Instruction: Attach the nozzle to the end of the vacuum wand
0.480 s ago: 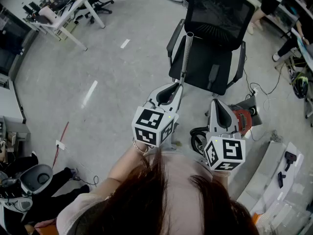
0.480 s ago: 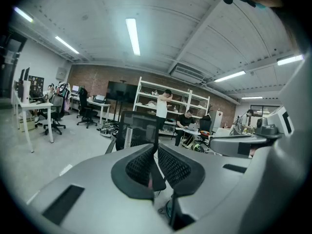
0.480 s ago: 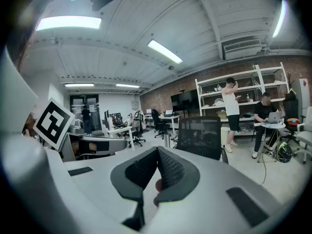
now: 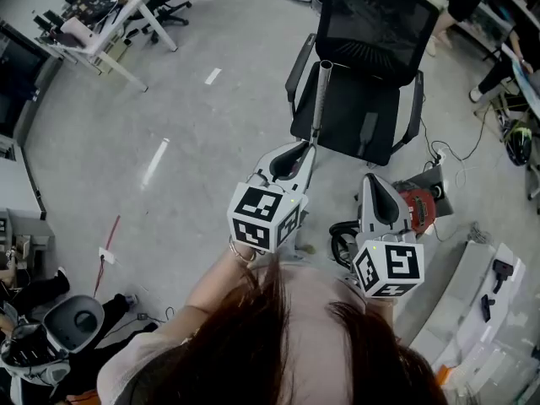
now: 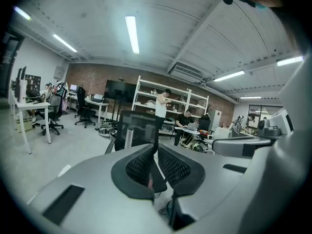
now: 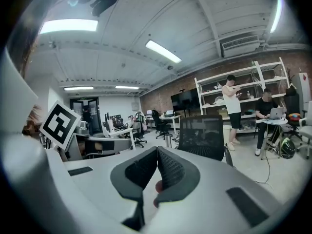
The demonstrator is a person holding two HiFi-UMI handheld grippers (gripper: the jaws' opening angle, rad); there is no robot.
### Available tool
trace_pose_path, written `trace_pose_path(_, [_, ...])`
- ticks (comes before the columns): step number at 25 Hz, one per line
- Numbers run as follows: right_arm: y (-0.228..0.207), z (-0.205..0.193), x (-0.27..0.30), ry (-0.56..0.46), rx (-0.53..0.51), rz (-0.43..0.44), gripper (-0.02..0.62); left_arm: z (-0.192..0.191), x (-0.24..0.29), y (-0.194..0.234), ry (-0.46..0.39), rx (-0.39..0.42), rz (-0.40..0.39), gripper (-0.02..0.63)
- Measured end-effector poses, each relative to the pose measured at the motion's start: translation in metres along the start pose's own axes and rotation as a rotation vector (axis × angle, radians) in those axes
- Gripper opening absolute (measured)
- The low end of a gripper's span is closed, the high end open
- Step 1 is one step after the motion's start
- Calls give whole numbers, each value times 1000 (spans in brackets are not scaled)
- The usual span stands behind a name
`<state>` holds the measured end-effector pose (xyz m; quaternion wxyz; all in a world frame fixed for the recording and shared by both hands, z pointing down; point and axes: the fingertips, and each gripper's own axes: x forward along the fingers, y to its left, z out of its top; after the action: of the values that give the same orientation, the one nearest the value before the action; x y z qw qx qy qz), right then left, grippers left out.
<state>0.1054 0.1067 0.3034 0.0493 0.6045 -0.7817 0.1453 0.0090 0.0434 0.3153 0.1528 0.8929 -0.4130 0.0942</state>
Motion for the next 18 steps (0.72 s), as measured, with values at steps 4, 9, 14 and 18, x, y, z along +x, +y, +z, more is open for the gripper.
trace_pose_path(4, [-1,6,11,-8,10,-23,25,5,8,11,14,2,-11,38])
trace_pose_path(9, [-2,6,31,-13,34,-50,25,9,22,31,16,2,-41,38])
trace_pose_path(14, [-1,6,56,-13,61,-89,25,17,39,59,34,24,-72,38])
trace_pose_path(18, [1,6,75,-6,76,-132,25,21,52,80,50,43,-102,38])
